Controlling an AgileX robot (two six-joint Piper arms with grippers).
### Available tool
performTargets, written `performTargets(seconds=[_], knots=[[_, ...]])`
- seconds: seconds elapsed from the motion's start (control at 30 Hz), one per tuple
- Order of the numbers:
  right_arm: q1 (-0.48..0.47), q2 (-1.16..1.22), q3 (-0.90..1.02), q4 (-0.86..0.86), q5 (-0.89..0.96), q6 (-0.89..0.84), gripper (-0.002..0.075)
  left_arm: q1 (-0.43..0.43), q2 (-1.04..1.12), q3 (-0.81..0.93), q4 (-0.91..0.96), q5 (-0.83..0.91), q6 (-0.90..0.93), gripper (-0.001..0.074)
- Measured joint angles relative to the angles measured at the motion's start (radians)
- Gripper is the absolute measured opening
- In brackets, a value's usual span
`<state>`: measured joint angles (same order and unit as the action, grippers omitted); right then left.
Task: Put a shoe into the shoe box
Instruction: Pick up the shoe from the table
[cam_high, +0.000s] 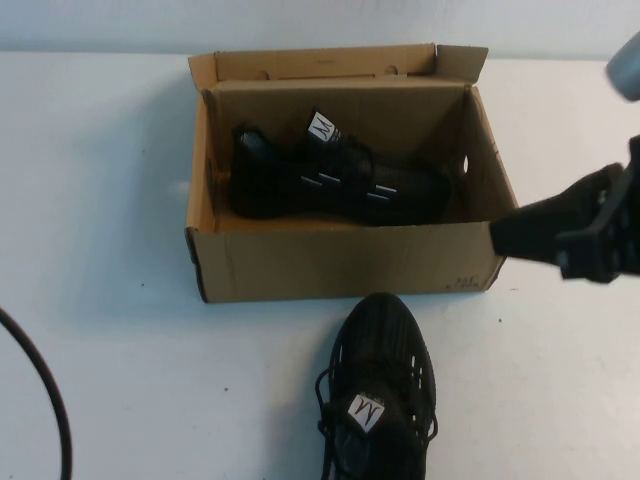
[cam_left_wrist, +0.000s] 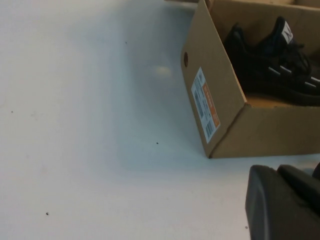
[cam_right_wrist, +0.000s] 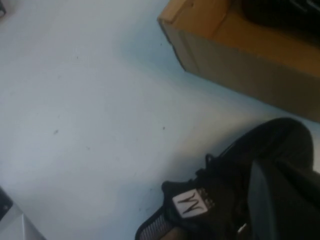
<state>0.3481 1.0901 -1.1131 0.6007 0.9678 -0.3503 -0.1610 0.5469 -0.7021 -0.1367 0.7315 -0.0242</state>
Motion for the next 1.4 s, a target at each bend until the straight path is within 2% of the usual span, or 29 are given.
performTargets(seconds=[0.17,0.3,0.43,0.6,0.7,0.93,1.1,1.2,1.4], knots=[[0.207,0.002,0.101,-0.133,-0.072,0.187,-0.0016,0.0,0.059,-0.049,-0.01,0.02,0.024,-0.0004],[0.351,0.026,0.172,-0.153,-0.131,0.279,0.0017,0.0,0.075,-0.051,-0.012,0.02,0.024,-0.0004],[0.41,0.085,0.184,-0.156,-0.162,0.344,0.0131,0.0,0.081,-0.051,-0.015,0.022,0.024,-0.0004],[0.418,0.189,0.184,-0.162,-0.168,0.327,0.0341,0.0,0.081,-0.051,-0.017,0.022,0.024,-0.0004],[0.418,0.248,0.186,-0.164,-0.172,0.301,0.0401,0.0,0.081,-0.051,-0.017,0.022,0.024,-0.0004],[0.418,0.3,0.186,0.009,-0.188,0.274,0.0421,0.0,0.081,-0.051,-0.037,0.024,0.024,-0.0004],[0.422,0.34,0.186,0.081,-0.191,0.263,0.0388,0.0,0.081,-0.051,-0.056,0.024,0.024,-0.0004],[0.447,0.362,0.186,0.103,-0.197,0.251,0.038,0.0,0.083,-0.053,-0.058,0.024,0.024,-0.0004],[0.46,0.425,0.186,0.076,-0.259,0.342,0.0376,0.0,0.083,-0.053,-0.059,0.024,0.024,-0.0004]])
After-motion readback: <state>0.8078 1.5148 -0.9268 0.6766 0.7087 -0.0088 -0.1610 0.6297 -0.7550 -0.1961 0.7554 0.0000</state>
